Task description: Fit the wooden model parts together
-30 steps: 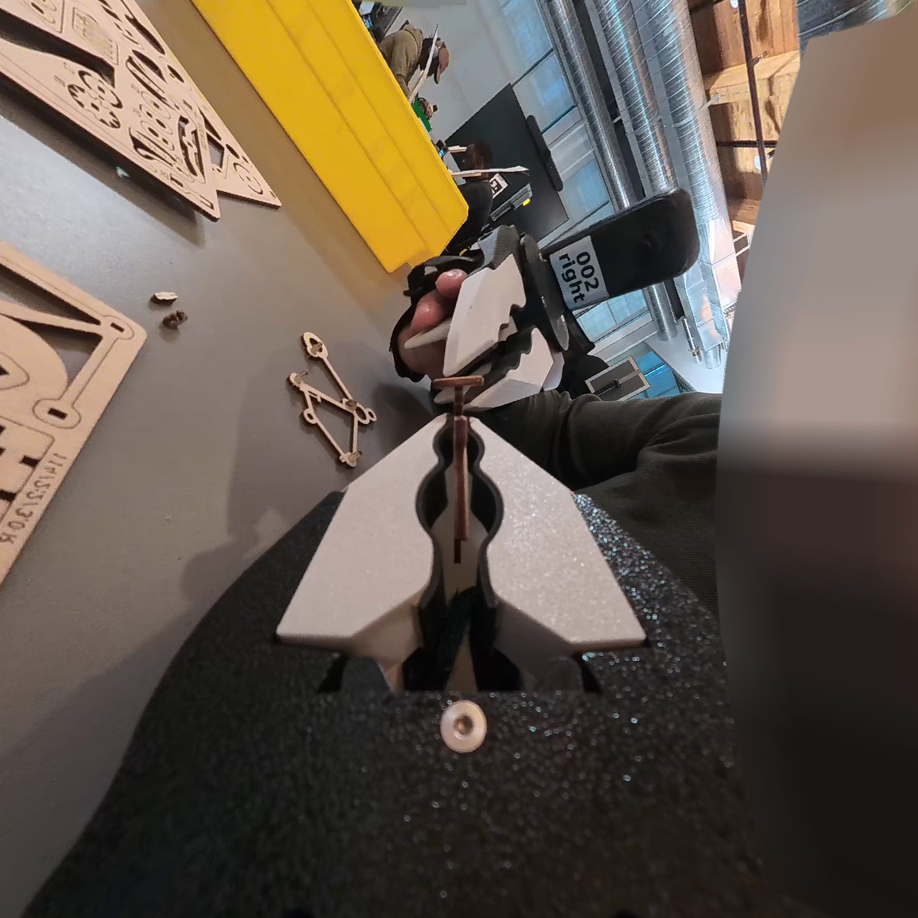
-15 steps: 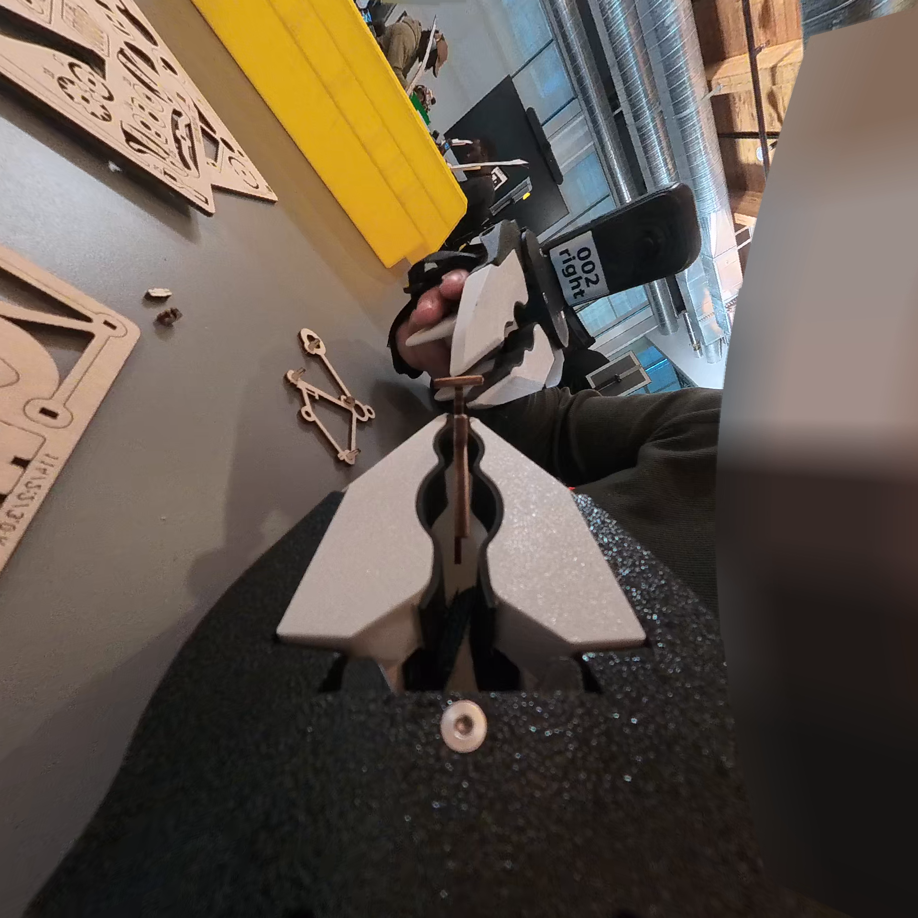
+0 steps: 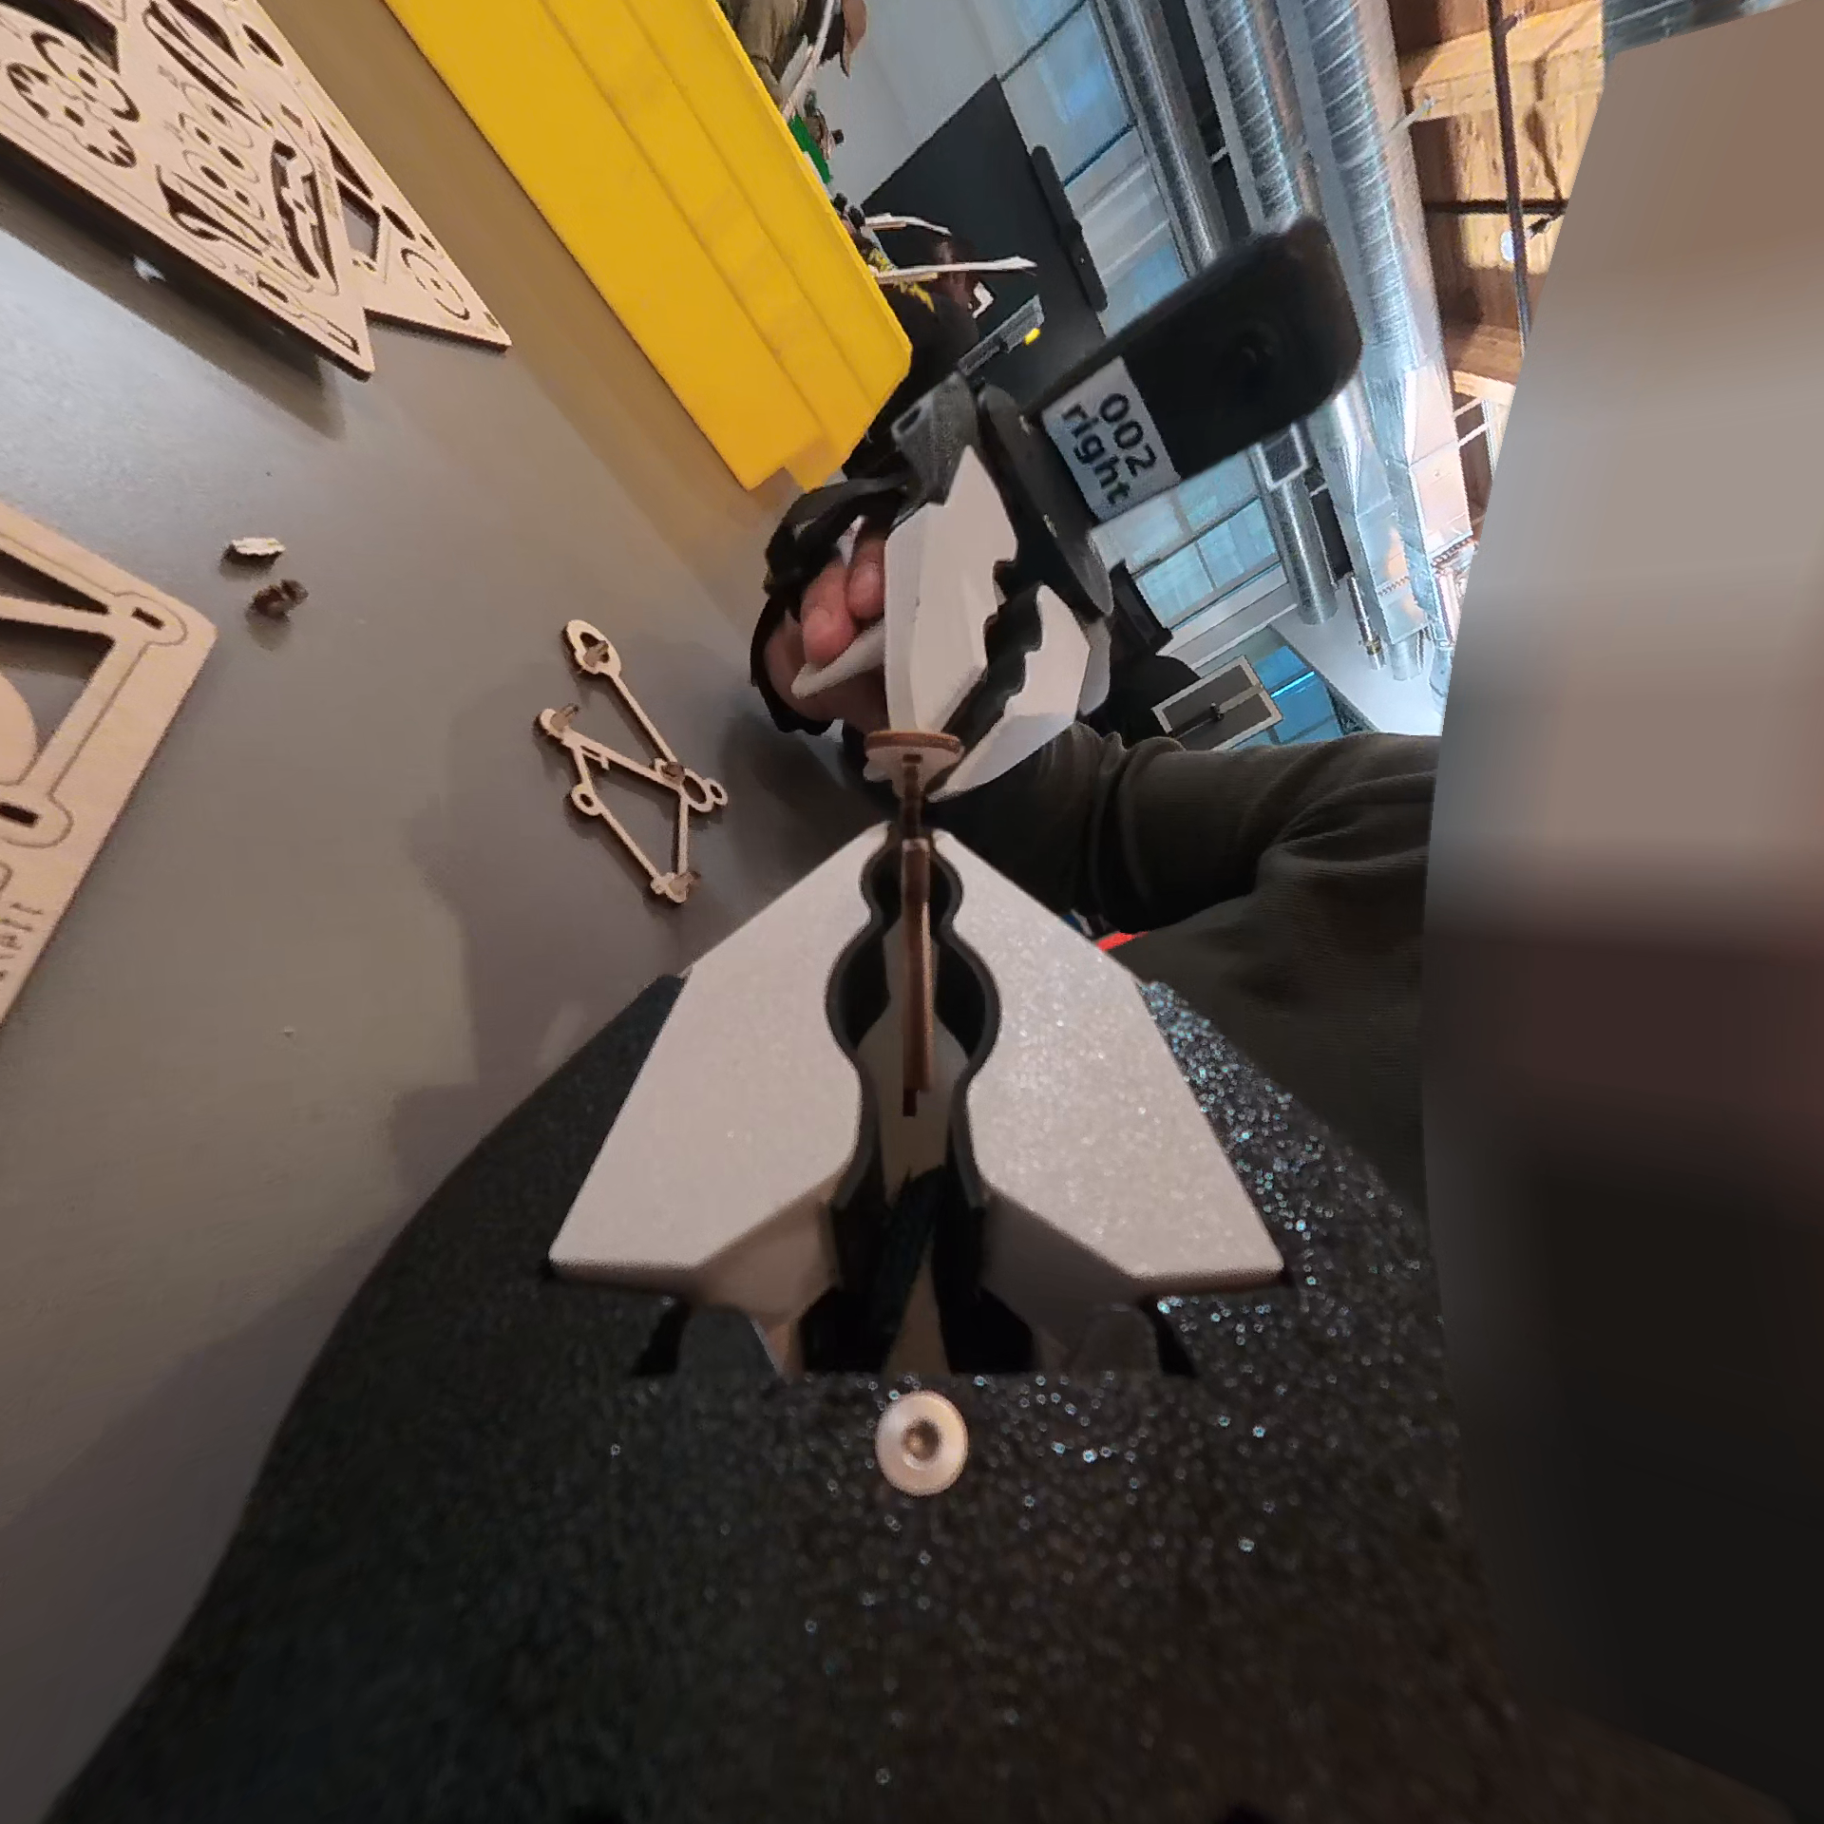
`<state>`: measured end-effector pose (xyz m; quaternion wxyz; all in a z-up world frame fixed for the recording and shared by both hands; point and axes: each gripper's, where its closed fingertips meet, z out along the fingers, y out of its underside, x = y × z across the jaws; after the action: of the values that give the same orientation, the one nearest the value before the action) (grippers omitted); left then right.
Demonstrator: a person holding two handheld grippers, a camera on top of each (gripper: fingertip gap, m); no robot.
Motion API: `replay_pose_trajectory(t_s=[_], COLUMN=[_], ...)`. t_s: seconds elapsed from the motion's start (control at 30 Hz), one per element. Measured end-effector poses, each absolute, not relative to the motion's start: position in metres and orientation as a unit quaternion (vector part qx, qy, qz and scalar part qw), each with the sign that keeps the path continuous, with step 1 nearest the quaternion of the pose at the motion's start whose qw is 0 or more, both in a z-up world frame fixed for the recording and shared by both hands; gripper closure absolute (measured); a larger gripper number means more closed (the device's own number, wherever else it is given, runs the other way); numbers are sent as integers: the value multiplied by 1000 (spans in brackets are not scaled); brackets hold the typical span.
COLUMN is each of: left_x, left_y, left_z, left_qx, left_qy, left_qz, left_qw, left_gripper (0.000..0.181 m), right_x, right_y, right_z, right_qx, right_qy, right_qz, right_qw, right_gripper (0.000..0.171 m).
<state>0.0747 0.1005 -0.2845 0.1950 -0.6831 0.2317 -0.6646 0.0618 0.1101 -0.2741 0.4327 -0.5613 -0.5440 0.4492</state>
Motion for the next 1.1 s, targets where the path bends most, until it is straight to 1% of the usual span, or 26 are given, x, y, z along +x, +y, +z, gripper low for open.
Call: replay_pose_trajectory(t_s=[0.1, 0.63, 0.97, 1.1], left_x=[76, 78, 80, 81], left_y=[98, 93, 92, 90], left_z=[-286, -288, -297, -302], left_qx=[-684, -687, -704, -715], left_qy=[239, 253, 261, 268], left_qz=[-663, -657, -639, -625], left_qw=[190, 181, 169, 164], left_gripper=[181, 181, 181, 181], right_x=[63, 59, 58, 59], right_y=[108, 107, 106, 104], right_z=[-275, -276, -284, -290], right_qx=[-561, -559, -550, -531], right_qy=[-545, -554, -601, -649], right_qz=[459, 433, 355, 285], right_qw=[421, 441, 458, 464], right_gripper=[170, 167, 170, 170])
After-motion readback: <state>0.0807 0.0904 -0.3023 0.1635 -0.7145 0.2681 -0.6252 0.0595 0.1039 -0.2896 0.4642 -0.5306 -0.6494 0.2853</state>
